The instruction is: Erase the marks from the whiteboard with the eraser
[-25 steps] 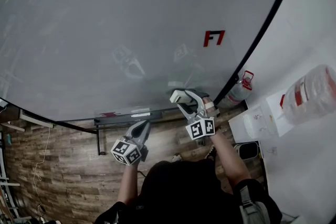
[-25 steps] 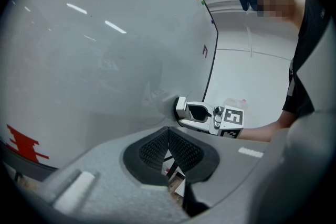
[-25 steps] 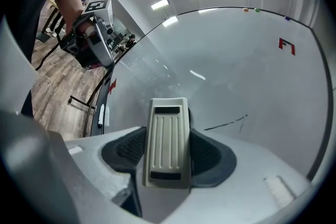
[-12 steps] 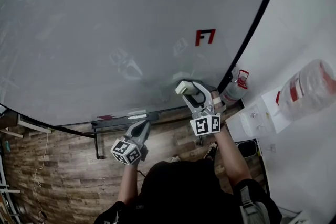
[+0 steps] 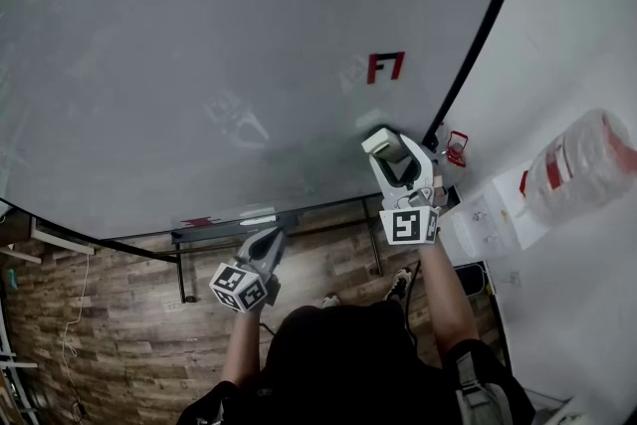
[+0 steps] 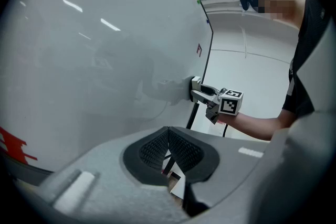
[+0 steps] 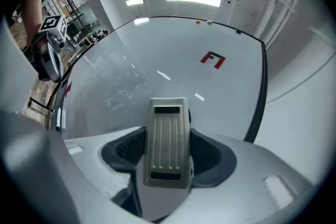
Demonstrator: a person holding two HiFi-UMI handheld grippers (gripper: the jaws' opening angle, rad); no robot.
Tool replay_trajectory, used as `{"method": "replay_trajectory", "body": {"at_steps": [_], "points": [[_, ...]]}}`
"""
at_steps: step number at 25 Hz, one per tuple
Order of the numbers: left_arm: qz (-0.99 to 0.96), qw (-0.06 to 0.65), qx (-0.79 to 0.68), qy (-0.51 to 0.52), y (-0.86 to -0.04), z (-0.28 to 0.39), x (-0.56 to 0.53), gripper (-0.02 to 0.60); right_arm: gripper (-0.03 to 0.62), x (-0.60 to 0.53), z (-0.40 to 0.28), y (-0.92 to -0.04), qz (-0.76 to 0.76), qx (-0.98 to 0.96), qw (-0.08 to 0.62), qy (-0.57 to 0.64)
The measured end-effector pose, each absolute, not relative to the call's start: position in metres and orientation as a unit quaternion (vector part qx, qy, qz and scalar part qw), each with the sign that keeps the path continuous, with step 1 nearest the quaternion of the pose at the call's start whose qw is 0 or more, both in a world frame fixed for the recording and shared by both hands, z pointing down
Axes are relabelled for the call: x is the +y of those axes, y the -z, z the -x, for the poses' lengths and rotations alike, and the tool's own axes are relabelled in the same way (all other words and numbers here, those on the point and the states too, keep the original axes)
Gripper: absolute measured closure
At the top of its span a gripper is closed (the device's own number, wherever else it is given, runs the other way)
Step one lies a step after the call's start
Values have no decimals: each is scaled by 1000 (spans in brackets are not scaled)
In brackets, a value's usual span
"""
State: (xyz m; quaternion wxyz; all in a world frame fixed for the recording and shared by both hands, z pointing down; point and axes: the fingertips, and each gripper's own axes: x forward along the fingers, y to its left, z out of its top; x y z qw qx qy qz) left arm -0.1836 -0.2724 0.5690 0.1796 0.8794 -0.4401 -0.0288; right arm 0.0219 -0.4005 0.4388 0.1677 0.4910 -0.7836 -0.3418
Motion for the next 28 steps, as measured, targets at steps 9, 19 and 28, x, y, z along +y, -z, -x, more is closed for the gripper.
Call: {"method": "replay_trajectory", "body": {"at_steps": [9,19,28], "points": [[-874,183,-449,24,-573,190,-269,571,336,-397,2,-453,-492,-792,146,329],[-864,188,-466,19,-577,203,-267,571,336,-383,60,-516,-407,-811,197,371],[-861,188,-472,24,-575,208,-268,571,336,-371,97,-571,-337,-838,240,355]]}}
